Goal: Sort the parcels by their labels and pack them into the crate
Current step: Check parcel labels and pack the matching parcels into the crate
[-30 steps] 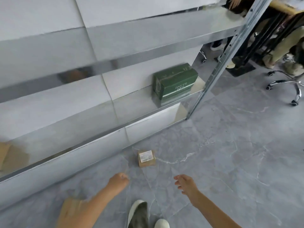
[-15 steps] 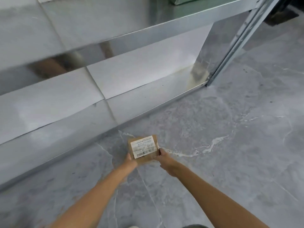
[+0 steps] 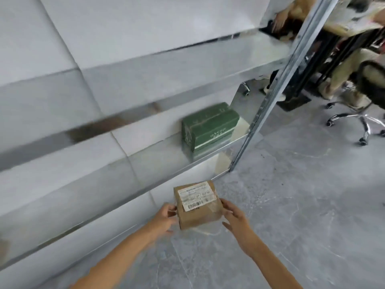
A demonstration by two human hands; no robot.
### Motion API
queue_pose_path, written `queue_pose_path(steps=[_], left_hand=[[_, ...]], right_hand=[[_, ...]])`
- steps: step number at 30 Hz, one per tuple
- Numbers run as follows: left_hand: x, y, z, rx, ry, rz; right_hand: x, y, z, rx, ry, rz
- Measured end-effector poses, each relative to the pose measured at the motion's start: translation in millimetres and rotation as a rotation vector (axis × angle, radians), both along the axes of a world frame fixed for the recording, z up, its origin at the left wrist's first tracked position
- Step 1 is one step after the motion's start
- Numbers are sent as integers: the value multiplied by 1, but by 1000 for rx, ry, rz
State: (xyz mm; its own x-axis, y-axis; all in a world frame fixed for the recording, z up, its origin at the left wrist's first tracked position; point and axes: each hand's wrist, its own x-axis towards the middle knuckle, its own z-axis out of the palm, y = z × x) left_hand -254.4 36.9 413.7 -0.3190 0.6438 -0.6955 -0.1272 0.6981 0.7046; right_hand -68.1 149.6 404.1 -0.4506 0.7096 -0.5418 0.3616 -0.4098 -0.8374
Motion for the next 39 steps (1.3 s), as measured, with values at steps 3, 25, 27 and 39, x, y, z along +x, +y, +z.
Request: queue_pose_path(steps=[3,25,27,39], left_hand=[[14,-10,141,118,-4,58],[88,-287,512,574,166,123],[92,-326,513,600,196,113],[136,-483,505,627,300,365]], right_hand=[[5,-4,129,121,68,-31],[75,-241,497,374,585,23],[79,-278,497,305,599,78],[101,-428,491,251,466,232]])
